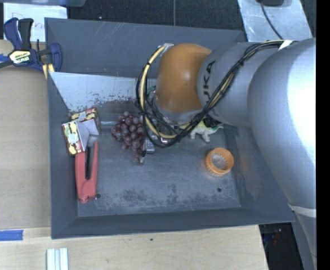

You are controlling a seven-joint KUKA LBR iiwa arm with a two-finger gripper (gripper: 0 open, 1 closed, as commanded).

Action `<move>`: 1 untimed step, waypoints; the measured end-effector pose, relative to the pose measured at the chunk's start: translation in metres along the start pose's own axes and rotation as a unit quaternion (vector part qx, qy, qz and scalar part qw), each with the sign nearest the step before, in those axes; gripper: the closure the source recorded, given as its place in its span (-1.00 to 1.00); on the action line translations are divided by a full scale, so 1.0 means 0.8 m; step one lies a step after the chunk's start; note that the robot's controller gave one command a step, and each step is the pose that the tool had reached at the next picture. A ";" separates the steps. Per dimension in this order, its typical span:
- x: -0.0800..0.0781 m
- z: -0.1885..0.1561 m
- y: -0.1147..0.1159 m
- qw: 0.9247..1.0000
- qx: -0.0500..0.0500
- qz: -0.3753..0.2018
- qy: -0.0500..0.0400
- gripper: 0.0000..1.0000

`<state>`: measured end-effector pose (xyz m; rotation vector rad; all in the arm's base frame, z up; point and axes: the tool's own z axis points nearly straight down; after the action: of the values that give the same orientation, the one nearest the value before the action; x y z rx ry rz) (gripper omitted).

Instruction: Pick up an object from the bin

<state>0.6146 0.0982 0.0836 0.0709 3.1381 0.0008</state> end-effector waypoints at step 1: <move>-0.012 0.015 0.021 0.998 0.001 0.057 -0.005 -1.00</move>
Offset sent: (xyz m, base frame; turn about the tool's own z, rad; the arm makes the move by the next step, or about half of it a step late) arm -0.0084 0.0265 -0.0136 0.0997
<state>0.6248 0.1149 0.0716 0.2490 3.1191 -0.0020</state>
